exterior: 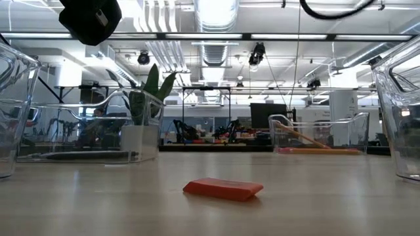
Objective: Sort crayons/erasers/pens/pencils in bins
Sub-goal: Put the blue crayon into the bottom right transparent bin
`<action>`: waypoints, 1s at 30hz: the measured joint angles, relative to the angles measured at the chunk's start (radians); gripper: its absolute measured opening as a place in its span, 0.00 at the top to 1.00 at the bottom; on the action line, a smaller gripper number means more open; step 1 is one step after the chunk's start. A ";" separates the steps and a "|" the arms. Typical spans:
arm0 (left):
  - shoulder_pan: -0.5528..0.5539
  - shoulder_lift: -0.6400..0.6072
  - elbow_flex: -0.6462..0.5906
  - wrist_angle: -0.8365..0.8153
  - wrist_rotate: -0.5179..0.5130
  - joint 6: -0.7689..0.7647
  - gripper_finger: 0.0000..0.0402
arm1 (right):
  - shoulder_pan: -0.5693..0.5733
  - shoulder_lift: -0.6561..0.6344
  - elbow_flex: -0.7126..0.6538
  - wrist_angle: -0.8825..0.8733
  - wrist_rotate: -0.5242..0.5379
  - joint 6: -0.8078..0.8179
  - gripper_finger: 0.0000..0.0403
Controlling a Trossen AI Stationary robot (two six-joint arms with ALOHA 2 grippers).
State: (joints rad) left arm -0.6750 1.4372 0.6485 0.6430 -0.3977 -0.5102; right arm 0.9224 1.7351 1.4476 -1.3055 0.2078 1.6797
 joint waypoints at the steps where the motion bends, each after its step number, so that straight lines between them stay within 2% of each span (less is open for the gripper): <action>1: 0.000 0.000 0.001 0.000 0.000 0.000 0.42 | 0.001 0.000 -0.017 0.020 -0.002 -0.008 0.96; 10: 0.001 0.000 0.006 0.003 0.000 -0.007 0.42 | -0.001 0.000 -0.143 0.195 -0.062 -0.068 0.96; 15: 0.001 0.000 0.006 0.005 0.000 -0.007 0.42 | -0.014 0.000 -0.178 0.215 -0.110 -0.080 0.96; 30: 0.001 0.000 0.004 0.004 0.000 -0.007 0.42 | -0.018 -0.001 -0.240 0.379 -0.111 -0.146 0.96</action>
State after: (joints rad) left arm -0.6743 1.4372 0.6529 0.6472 -0.3981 -0.5176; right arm 0.9047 1.7340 1.2075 -0.9261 0.0967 1.5333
